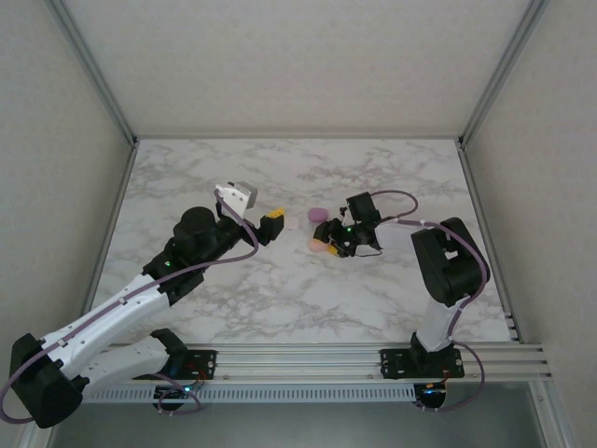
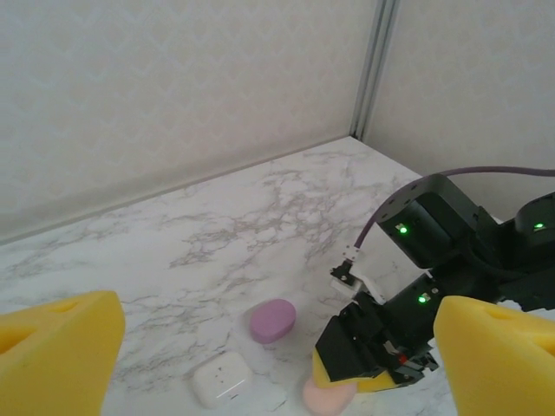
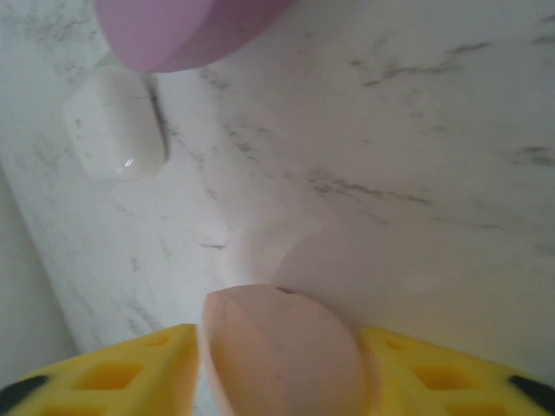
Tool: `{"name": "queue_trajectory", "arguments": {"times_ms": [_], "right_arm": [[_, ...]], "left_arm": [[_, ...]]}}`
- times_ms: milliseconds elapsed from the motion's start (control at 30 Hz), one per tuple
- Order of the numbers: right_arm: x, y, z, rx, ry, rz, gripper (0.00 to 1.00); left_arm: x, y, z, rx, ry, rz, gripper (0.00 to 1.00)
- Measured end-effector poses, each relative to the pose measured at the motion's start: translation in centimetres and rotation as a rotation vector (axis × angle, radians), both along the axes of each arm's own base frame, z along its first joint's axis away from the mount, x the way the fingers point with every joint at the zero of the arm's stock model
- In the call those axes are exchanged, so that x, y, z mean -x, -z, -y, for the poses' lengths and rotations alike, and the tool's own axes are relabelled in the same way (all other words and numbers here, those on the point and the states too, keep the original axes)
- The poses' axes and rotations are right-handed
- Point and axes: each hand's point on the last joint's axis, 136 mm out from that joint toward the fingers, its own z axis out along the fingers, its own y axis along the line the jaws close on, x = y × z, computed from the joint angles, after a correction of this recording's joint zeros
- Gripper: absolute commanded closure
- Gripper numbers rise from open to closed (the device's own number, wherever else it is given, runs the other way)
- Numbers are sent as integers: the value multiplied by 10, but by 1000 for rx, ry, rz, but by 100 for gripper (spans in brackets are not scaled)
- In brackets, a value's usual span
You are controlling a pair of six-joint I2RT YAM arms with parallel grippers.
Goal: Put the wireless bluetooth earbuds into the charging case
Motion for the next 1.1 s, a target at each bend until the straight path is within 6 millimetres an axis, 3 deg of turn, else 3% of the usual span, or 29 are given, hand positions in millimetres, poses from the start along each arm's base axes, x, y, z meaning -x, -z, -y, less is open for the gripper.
{"name": "queue_trajectory", "arguments": {"times_ms": [233,367,433,500,600,667,800,967,1100], "right_arm": [[9,-23,40,217,34,67,26],[3,-65,86,427,129,211,25],[-2,-95,114,533,196,325,24],[-10,-131,146,659,265,497,20],[-17,-154,186,836,328,695,9],[-20,-141,208,953,317,730,9],[-27,-79,243,1091,235,646,10],[-29,-37,259,1053,204,663,11],[-49,-41,246,942,184,778,13]], "left_arm": [[-5,1,-6,-6,-36,-1,0],[-15,8,-22,-28,-113,-20,0],[-26,14,-39,-35,-187,-45,0],[-44,26,-70,-35,-310,-92,0],[-66,56,-129,-48,-527,-170,0],[-74,83,-166,-64,-655,-230,0],[-76,138,-224,-126,-846,-345,0],[-71,175,-254,-167,-935,-391,0],[-76,188,-263,-160,-956,-363,0]]}}
